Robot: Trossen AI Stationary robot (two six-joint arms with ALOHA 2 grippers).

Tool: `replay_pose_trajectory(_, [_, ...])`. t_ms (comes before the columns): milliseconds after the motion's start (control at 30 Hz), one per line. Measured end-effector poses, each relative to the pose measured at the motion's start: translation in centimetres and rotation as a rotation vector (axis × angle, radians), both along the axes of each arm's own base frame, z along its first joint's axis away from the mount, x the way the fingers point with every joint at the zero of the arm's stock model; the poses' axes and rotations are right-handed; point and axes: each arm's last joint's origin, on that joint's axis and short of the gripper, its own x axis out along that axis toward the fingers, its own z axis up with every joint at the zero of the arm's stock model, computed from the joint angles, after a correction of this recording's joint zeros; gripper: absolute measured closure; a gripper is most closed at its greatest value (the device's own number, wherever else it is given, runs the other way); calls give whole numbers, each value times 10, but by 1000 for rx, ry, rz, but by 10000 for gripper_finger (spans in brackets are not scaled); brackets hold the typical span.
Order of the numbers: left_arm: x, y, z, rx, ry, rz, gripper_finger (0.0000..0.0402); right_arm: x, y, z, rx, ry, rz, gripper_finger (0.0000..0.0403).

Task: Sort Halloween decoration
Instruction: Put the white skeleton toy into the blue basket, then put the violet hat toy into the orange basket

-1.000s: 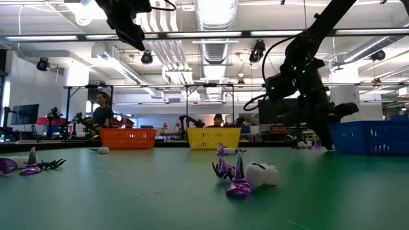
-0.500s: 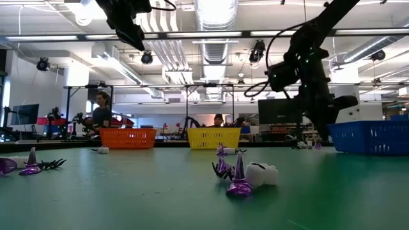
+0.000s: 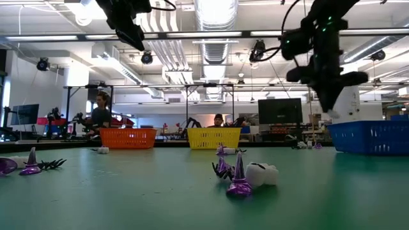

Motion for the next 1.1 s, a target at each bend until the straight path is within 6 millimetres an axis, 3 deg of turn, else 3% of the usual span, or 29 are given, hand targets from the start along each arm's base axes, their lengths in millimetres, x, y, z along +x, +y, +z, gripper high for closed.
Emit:
replay_pose_trajectory(300, [0,0,0,0,1,0,264,-10,39,17,49,11,-7,393])
replay_pose_trajectory(567, [0,0,0,0,1,0,264,-5,62,2,113,54,17,394])
replay_pose_trajectory(833, [0,0,0,5,1,-7,264,9,70,-20,171,48,81,394])
replay_pose_trajectory(1100, [-1,0,0,1,9,-3,264,14,67,-21,102,76,51,394])
